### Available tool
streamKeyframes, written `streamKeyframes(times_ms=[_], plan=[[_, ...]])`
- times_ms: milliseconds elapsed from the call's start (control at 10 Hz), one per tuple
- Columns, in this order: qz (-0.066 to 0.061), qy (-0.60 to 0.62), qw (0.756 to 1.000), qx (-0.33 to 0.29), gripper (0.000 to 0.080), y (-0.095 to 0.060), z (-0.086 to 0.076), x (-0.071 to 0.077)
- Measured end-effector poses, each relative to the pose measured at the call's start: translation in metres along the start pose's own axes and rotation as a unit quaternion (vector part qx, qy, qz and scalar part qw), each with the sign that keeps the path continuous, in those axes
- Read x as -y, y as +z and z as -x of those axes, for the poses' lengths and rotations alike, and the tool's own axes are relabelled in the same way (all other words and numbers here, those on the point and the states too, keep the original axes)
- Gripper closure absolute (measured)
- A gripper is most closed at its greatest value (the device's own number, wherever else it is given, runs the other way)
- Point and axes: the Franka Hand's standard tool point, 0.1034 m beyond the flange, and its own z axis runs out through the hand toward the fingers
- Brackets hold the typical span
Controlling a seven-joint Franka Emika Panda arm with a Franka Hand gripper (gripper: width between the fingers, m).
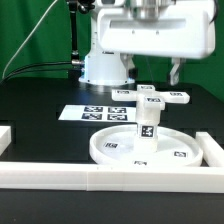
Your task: Assemble round table
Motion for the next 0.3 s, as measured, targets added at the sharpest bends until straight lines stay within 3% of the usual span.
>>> streamKeyframes(times_ms=[300], plan=[[0.0, -0.001, 1.0, -0.003, 0.0151, 0.0054, -0.0013, 0.0005]])
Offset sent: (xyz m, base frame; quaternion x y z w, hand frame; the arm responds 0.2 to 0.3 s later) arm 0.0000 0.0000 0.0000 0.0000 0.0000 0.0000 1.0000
